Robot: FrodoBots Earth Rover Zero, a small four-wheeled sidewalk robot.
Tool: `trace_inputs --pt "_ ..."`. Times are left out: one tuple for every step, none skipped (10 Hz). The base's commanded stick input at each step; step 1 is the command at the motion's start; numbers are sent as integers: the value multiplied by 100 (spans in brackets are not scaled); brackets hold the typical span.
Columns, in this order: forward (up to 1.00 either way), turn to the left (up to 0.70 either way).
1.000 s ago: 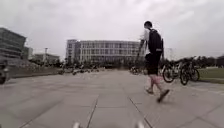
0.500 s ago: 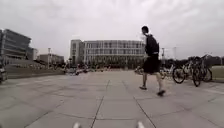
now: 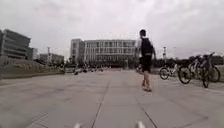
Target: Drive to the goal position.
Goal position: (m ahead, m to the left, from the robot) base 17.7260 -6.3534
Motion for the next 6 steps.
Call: trace_inputs --pt "85 0" --pt "85 0" --pt "85 0" --pt "85 0" --pt "85 0" --pt "85 0"
